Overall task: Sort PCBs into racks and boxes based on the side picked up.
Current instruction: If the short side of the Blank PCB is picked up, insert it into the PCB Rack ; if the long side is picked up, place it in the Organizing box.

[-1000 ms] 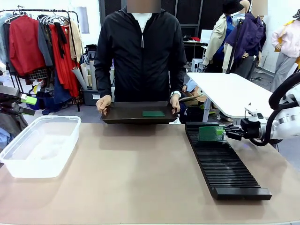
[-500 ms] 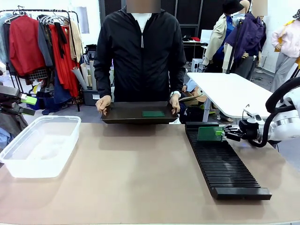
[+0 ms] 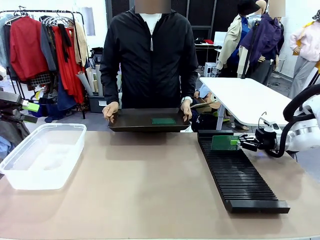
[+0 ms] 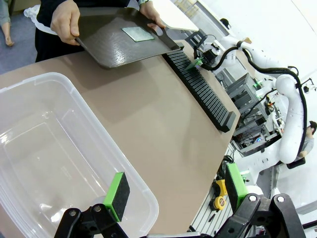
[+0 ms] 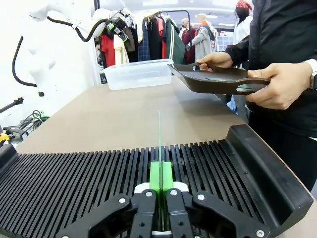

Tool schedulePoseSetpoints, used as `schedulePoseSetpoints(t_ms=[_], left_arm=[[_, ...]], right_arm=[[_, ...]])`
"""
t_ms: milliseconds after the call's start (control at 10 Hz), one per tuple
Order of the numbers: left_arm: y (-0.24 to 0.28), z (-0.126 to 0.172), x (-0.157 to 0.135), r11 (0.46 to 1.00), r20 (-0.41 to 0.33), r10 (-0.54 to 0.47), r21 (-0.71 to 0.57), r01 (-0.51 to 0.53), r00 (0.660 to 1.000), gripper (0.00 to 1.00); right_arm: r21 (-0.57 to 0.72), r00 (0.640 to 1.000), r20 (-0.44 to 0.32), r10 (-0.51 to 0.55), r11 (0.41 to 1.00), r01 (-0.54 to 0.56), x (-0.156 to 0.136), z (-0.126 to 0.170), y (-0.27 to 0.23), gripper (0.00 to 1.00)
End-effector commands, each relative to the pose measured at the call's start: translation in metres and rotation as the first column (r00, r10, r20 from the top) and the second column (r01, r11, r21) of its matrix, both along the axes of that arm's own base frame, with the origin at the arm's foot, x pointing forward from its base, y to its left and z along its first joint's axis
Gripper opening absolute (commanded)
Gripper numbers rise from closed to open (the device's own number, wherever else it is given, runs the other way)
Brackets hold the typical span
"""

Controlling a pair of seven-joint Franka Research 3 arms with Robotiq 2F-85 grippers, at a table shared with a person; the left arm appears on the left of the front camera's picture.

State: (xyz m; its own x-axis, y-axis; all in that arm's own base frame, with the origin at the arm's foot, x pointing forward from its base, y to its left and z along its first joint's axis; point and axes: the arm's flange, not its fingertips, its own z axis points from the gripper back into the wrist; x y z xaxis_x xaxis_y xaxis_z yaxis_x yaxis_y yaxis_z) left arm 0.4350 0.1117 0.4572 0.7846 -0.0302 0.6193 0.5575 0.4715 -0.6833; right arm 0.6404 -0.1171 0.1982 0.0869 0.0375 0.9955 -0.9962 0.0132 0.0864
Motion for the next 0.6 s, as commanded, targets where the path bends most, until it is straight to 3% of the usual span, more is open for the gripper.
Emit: schedulePoseSetpoints(t_ms=[0,100,500], left_arm=[[0.0,0.001,-0.001,1.0,0.003,-0.001,-0.004,0.001,1.0,1.0],[0.0,0.001,-0.001,1.0,0.003,-0.001,-0.004,0.001,1.0,1.0],[0.0,0.001,-0.001,1.0,0.003,-0.001,-0.004,0.001,1.0,1.0]], right_arm=[[0.018,1.0,-0.01,0.022,1.0,-0.022,0.007,0.001,-0.004,0.08],[0.029,1.0,-0.007,0.031,0.999,-0.03,0.005,0.008,-0.005,0.15],[0.073,0.999,-0.038,0.013,0.997,-0.01,0.005,0.019,-0.008,0.92]])
